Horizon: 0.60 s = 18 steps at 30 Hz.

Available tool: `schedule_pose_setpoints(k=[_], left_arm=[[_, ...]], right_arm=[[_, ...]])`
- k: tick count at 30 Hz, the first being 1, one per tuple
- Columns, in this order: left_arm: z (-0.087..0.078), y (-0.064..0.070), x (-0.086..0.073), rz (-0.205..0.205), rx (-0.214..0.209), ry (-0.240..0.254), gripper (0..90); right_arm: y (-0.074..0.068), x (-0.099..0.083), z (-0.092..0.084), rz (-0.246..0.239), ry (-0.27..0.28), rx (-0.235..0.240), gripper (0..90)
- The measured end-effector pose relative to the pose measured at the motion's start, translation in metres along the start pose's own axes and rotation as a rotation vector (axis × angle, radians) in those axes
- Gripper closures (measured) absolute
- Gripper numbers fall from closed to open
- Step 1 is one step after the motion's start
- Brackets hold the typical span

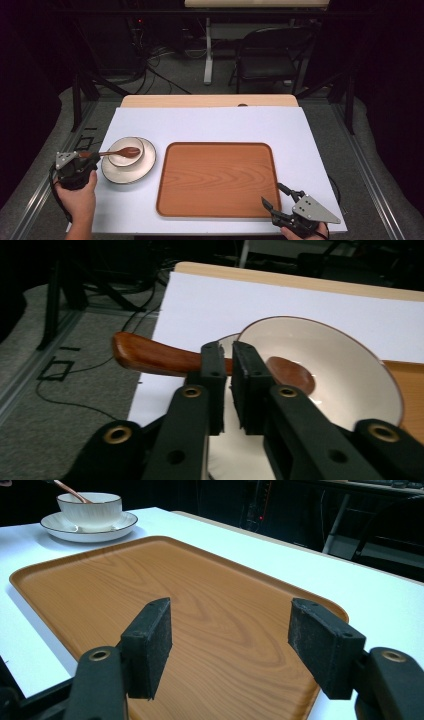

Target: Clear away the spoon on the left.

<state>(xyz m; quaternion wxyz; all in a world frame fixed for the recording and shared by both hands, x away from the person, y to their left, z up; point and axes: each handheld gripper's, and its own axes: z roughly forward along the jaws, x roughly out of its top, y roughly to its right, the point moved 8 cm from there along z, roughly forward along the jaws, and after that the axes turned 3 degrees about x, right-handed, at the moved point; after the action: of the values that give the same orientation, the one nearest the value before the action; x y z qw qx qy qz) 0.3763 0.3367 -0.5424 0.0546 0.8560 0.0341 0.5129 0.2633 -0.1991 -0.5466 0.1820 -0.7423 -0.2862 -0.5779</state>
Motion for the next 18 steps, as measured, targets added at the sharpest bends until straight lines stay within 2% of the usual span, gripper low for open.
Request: schedule_pose_setpoints(k=[2,5,11,13,15,18], left_arm=[[-0.0006,0.0014,-0.0006,-0.005,-0.011,0.003,75.6],[-0.0022,0.0038,-0.0022,-0.046,-0.052,0.003,61.6],[-0.0072,0.0051,-0.0029,-0.072,-0.062,0.000,43.5],[-0.0077,0.0060,-0.0038,-0.076,-0.074,-0.006,41.1],[-0.0084,0.0058,-0.0057,-0.073,-0.065,-0.010,37.1],[-0.0087,0.0058,-0.0060,-0.080,-0.071,-0.008,36.1]], right_arm=[[0.0000,-0.0001,0.0000,0.000,-0.001,0.000,33.6],[-0.0001,-0.0001,-0.0001,-0.001,-0.002,0.001,33.6],[0.0003,-0.0001,-0.0003,-0.001,-0.002,-0.002,33.6],[0.0003,-0.0002,-0.0001,-0.002,-0.003,-0.001,33.6],[-0.0001,-0.0001,0.0000,-0.005,-0.003,0.000,33.6],[0.0000,0.0001,-0.0002,-0.004,-0.002,0.000,33.6]])
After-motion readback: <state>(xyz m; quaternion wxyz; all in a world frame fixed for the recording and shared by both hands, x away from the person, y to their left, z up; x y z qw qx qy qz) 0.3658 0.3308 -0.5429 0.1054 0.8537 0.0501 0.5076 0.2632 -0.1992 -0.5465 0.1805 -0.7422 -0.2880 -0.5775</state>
